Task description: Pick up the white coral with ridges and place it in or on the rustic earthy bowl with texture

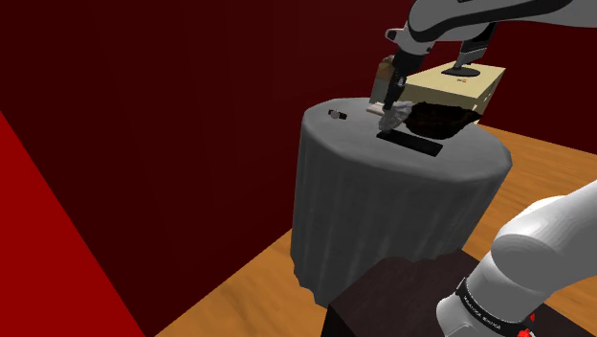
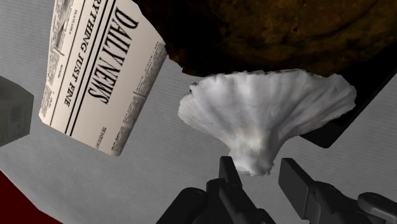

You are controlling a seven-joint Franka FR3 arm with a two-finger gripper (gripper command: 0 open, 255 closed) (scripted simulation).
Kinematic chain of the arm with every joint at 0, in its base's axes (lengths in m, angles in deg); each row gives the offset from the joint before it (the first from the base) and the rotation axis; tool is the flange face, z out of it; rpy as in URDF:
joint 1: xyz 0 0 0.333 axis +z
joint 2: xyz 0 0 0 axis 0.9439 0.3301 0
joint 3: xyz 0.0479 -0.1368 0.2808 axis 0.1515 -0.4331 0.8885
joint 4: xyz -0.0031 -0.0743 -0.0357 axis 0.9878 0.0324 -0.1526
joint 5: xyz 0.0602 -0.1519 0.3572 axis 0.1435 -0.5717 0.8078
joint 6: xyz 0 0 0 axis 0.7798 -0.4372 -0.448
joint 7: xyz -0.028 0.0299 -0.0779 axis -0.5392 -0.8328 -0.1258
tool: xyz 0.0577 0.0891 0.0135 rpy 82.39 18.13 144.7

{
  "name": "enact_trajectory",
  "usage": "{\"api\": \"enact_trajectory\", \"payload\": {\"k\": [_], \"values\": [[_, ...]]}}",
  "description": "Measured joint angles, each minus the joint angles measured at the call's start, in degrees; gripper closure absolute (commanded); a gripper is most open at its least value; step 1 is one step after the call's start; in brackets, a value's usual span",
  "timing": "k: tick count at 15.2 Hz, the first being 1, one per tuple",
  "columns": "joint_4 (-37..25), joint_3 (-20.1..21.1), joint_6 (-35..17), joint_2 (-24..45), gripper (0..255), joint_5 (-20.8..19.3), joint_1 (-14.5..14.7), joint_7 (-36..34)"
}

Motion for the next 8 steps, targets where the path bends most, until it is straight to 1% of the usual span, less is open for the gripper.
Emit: {"api": "enact_trajectory", "payload": {"k": [8], "values": [[-0.33, 0.08, 0.54, -0.01, 255, 0.03, 0.05, -0.06]]}}
